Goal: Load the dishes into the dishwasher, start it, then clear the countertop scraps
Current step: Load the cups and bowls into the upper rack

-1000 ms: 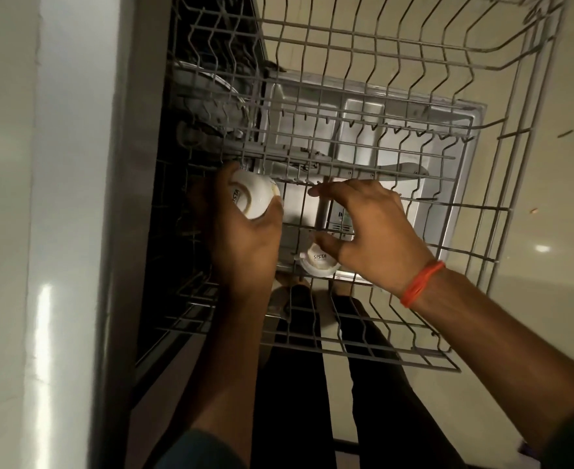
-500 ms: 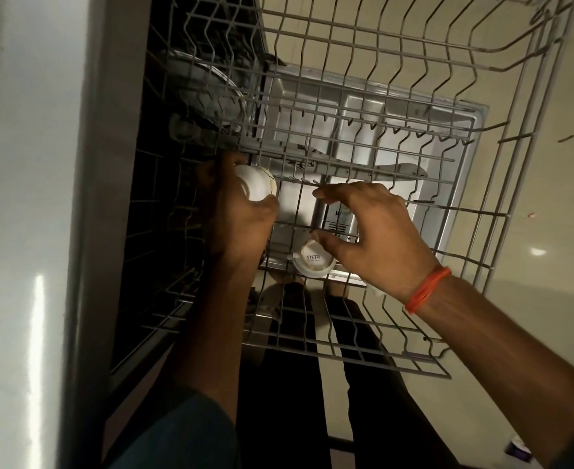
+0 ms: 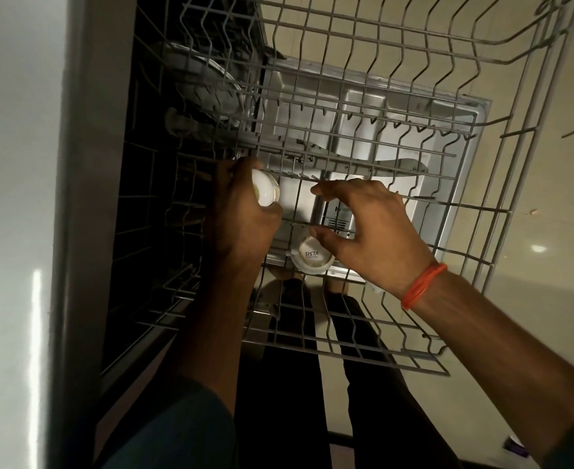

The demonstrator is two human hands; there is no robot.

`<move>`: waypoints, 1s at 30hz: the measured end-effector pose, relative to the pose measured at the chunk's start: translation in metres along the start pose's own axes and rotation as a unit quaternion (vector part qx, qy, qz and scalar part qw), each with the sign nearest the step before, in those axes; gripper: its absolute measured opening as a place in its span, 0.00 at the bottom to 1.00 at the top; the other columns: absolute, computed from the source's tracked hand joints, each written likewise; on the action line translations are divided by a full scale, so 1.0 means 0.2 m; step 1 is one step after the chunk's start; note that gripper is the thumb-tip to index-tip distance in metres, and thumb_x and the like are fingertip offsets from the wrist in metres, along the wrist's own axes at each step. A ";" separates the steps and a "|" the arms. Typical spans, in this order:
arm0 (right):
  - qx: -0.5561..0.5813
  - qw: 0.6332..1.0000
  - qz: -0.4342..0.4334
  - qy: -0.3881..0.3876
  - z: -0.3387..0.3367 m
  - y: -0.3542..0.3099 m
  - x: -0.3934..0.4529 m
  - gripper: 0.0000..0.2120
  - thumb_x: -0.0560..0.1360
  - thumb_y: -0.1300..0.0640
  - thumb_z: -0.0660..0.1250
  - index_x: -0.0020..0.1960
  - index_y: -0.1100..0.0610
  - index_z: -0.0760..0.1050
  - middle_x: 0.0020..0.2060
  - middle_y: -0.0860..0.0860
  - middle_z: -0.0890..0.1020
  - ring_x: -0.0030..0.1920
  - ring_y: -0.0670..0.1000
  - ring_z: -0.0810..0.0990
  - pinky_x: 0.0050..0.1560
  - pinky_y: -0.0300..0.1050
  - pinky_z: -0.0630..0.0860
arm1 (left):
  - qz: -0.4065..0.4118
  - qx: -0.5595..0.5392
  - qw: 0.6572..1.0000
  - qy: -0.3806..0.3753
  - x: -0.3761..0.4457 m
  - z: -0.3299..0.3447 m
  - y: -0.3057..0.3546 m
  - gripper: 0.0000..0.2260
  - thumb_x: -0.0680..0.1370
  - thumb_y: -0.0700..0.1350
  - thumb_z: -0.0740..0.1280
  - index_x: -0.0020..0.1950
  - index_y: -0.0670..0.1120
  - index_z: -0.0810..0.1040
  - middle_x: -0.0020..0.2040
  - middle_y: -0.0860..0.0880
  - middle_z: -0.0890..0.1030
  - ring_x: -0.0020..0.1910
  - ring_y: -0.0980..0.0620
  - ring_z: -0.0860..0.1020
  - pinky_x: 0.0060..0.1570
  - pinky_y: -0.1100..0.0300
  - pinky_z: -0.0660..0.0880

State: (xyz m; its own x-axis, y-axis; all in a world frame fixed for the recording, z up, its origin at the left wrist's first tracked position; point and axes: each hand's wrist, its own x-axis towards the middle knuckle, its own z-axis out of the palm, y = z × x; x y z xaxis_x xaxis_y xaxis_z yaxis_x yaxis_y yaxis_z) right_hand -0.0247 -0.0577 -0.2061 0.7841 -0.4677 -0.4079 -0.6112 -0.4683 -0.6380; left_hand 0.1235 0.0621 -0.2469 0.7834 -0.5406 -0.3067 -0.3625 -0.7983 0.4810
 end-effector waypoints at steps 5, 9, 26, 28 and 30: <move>-0.008 1.000 0.006 0.000 0.00 0.02 -0.01 0.26 0.72 0.45 0.72 0.68 0.48 0.74 0.60 0.48 0.80 0.63 0.54 0.75 0.66 0.59 0.70 | -0.009 0.019 1.000 -0.014 0.00 0.04 0.03 0.31 0.70 0.44 0.79 0.70 0.50 0.72 0.72 0.44 0.67 0.66 0.41 0.75 0.53 0.51 0.80; -0.014 1.000 0.009 0.003 0.00 0.02 -0.02 0.26 0.73 0.47 0.73 0.69 0.48 0.74 0.62 0.48 0.80 0.64 0.55 0.74 0.67 0.58 0.69 | -0.013 0.037 0.999 -0.009 -0.01 0.07 0.03 0.31 0.69 0.47 0.79 0.69 0.50 0.71 0.72 0.43 0.66 0.63 0.41 0.77 0.44 0.57 0.75; -0.016 0.999 0.009 0.033 0.01 -0.01 -0.18 0.32 0.72 0.49 0.73 0.74 0.49 0.68 0.63 0.50 0.75 0.65 0.55 0.72 0.65 0.61 0.70 | 0.037 0.052 0.998 0.007 -0.12 -0.02 0.01 0.35 0.70 0.49 0.77 0.75 0.49 0.68 0.74 0.44 0.66 0.68 0.41 0.73 0.53 0.42 0.81; -0.006 0.999 0.004 0.043 -0.01 -0.04 -0.22 0.32 0.73 0.46 0.70 0.74 0.50 0.68 0.64 0.51 0.74 0.65 0.55 0.72 0.65 0.61 0.71 | 0.055 0.056 0.997 0.022 -0.19 -0.08 0.04 0.35 0.73 0.53 0.75 0.77 0.48 0.67 0.77 0.41 0.64 0.73 0.40 0.69 0.60 0.41 0.78; 0.001 0.998 0.001 0.055 -0.03 -0.06 -0.24 0.32 0.74 0.43 0.67 0.75 0.51 0.67 0.66 0.51 0.74 0.66 0.54 0.72 0.65 0.60 0.72 | 0.053 0.041 0.997 0.025 -0.28 -0.14 0.09 0.35 0.75 0.55 0.72 0.79 0.49 0.65 0.80 0.41 0.60 0.77 0.39 0.63 0.67 0.38 0.72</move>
State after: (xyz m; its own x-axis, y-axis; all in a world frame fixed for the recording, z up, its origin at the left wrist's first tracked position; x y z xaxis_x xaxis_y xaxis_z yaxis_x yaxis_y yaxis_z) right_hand -0.0554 -0.0333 -0.1743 0.7665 -0.5483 -0.3344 -0.6121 -0.4662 -0.6388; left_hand 0.0866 0.0850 -0.1980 0.7624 -0.6104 -0.2149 -0.4827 -0.7576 0.4394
